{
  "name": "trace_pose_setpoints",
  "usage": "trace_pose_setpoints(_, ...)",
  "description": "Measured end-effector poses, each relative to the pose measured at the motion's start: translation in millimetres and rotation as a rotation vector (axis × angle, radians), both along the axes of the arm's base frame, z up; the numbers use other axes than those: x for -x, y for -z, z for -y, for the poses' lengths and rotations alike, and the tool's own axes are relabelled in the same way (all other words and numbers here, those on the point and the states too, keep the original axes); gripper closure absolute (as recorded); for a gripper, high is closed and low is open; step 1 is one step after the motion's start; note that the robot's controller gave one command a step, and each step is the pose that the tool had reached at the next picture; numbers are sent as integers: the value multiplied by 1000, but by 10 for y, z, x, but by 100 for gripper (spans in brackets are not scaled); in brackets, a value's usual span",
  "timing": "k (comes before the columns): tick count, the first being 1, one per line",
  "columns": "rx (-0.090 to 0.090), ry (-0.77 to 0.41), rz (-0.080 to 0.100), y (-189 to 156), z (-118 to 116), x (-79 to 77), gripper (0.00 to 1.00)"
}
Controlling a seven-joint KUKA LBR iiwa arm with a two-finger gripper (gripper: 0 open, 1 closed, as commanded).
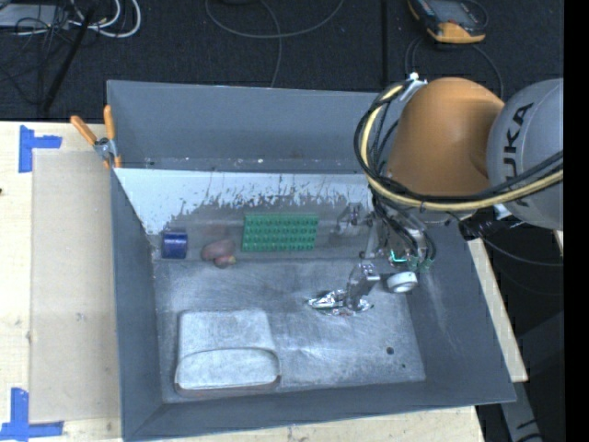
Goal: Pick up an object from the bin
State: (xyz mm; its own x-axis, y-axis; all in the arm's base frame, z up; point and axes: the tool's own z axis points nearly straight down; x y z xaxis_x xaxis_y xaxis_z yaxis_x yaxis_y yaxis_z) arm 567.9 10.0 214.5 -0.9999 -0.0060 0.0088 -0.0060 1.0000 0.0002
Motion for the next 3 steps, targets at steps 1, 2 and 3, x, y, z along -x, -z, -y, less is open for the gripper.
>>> trace_pose_setpoints(1, -3, -204, 13, 1447, 249, -6, 0)
trace_pose_setpoints(2, -2, -202, 15, 1402, 253, -21, 100)
trace_pose_setpoints(3, 0, -232, 18, -86, 127, 10, 100)
